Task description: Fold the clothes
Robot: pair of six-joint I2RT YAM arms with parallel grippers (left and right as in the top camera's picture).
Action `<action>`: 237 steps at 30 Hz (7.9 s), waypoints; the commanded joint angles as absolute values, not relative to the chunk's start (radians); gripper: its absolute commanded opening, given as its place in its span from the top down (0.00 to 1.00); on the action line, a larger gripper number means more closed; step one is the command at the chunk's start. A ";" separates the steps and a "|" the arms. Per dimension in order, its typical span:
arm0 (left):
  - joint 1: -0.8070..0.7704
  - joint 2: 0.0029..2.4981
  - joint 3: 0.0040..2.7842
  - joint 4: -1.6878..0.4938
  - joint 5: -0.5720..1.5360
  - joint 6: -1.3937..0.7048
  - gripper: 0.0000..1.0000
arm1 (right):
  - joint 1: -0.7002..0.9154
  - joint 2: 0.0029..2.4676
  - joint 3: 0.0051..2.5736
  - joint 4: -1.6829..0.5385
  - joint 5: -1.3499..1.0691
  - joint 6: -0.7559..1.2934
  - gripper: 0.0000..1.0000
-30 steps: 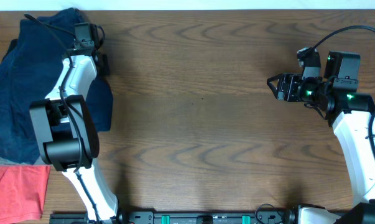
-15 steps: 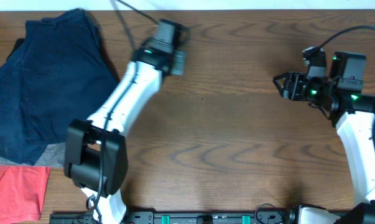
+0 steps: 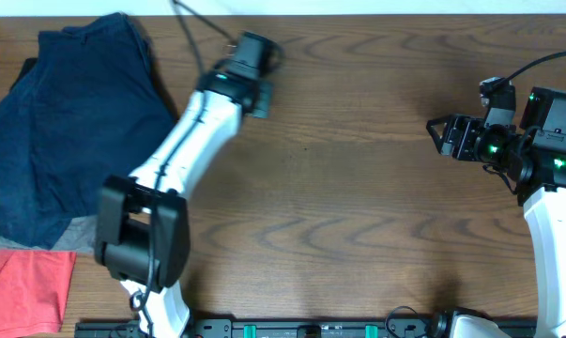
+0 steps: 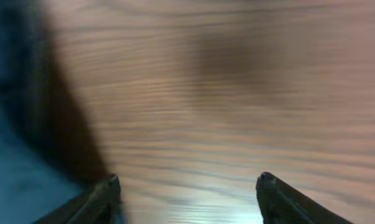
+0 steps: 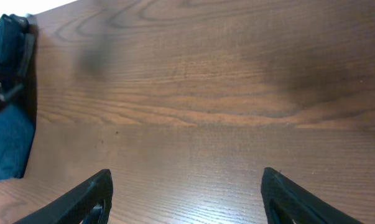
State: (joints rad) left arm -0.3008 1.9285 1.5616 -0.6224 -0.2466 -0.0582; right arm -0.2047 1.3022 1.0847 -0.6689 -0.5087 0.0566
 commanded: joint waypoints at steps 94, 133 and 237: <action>-0.617 1.944 1.566 -0.280 0.358 -0.125 0.94 | -0.294 1.063 1.145 -0.781 -0.407 0.029 0.34; -0.333 2.024 1.565 -0.617 0.162 -0.042 0.02 | -0.254 1.128 1.144 -0.910 -0.400 -0.028 0.25; -0.149 1.942 1.712 -0.766 0.215 -0.041 0.02 | 0.055 1.384 1.144 -0.757 0.025 0.193 0.22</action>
State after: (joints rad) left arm -0.1516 1.9285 1.7233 -0.7696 0.2375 -0.0643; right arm 0.0307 1.3293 1.1324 -0.7692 0.0113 0.1928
